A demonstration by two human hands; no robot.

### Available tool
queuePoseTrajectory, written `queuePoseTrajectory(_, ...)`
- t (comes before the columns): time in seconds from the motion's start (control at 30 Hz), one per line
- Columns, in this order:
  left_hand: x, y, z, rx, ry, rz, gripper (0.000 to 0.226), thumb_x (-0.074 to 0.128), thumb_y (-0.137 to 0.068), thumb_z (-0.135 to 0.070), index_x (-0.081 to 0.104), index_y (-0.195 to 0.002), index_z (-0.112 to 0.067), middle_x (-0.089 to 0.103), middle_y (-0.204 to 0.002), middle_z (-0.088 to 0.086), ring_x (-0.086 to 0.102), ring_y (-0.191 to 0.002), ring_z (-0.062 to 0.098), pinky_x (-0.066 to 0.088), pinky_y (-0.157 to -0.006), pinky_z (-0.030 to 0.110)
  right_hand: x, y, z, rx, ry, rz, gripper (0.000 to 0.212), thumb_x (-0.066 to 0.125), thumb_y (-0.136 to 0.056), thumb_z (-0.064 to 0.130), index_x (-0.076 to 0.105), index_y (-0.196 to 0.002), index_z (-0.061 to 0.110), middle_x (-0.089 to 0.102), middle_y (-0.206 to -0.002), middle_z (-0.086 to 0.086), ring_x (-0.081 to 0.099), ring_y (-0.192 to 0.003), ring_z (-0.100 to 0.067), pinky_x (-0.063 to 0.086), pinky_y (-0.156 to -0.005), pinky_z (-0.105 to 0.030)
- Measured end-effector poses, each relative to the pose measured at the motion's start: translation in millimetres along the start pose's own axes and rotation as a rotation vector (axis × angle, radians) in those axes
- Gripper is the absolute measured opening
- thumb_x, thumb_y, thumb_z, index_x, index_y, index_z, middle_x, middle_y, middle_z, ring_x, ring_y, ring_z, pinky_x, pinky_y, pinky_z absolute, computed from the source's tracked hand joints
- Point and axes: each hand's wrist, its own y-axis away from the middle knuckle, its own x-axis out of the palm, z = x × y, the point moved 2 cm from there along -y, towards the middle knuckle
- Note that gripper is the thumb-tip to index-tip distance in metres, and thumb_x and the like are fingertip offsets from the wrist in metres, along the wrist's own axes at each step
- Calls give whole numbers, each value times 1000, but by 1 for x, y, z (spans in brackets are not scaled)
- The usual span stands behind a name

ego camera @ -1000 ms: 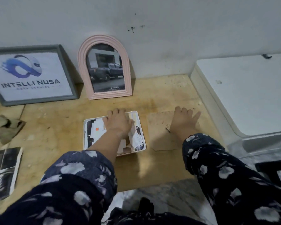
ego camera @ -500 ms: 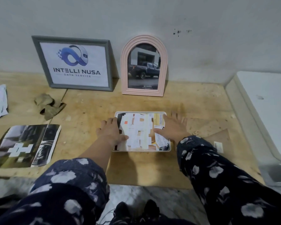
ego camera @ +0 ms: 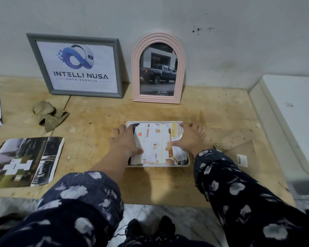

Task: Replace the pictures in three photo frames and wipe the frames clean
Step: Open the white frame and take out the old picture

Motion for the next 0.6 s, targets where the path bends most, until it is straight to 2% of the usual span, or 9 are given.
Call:
queuePoseTrajectory(0.17, 1, -1, 1, -9, -24, -8, 95, 79, -69, -51, 25, -143, -23, 26, -143, 3, 27, -129, 29, 34, -98, 43, 6, 2, 0, -11, -34, -48, 81, 79, -66, 43, 39, -136, 33, 25, -145, -5, 19, -135, -29, 14, -113, -55)
queuePoseTrajectory(0.27, 1, -1, 0, -20, -47, -15, 95, 78, -69, -52, 25, -143, -23, 26, -143, 3, 28, -128, 28, 34, -97, 42, 11, 12, 3, -90, -32, -165, 60, 75, -72, 36, 48, -125, 33, 31, -139, -3, 24, -131, -27, 9, -114, -52)
queuePoseTrajectory(0.37, 2, -1, 0, -41, -65, -27, 100, 79, -68, -54, 22, -144, -22, 26, -143, 3, 29, -129, 28, 35, -97, 42, 17, 27, 7, -211, -120, -329, 31, 66, -75, 20, 58, -104, 27, 44, -121, 3, 37, -118, -23, 9, -112, -42)
queuePoseTrajectory(0.43, 2, -1, -1, -56, -52, -33, 105, 79, -67, -54, 17, -146, -21, 26, -143, 3, 28, -130, 28, 35, -97, 43, 18, 35, 9, -267, -224, -397, 18, 59, -78, 12, 60, -91, 24, 53, -103, 9, 45, -105, -21, 19, -106, -35)
queuePoseTrajectory(0.5, 2, 2, -2, -76, -47, -41, 108, 79, -67, -54, 14, -147, -20, 25, -144, 4, 27, -131, 29, 36, -98, 43, 15, 40, 10, -297, -399, -372, 17, 52, -83, 8, 58, -87, 23, 56, -85, 15, 52, -92, -19, 39, -96, -41)
queuePoseTrajectory(0.57, 3, 6, -3, -96, -43, -61, 107, 78, -69, -55, 14, -147, -19, 25, -145, 4, 27, -132, 28, 36, -98, 42, 9, 41, 10, -244, -590, -315, 13, 51, -90, 11, 54, -90, 23, 63, -81, 10, 61, -81, -24, 52, -76, -47)
queuePoseTrajectory(0.6, 4, 8, -4, -107, -40, -69, 106, 76, -71, -56, 13, -148, -19, 24, -146, 4, 27, -133, 28, 36, -98, 42, 5, 40, 10, -199, -642, -298, 8, 51, -94, 16, 53, -95, 24, 67, -86, 3, 63, -78, -26, 54, -72, -46)
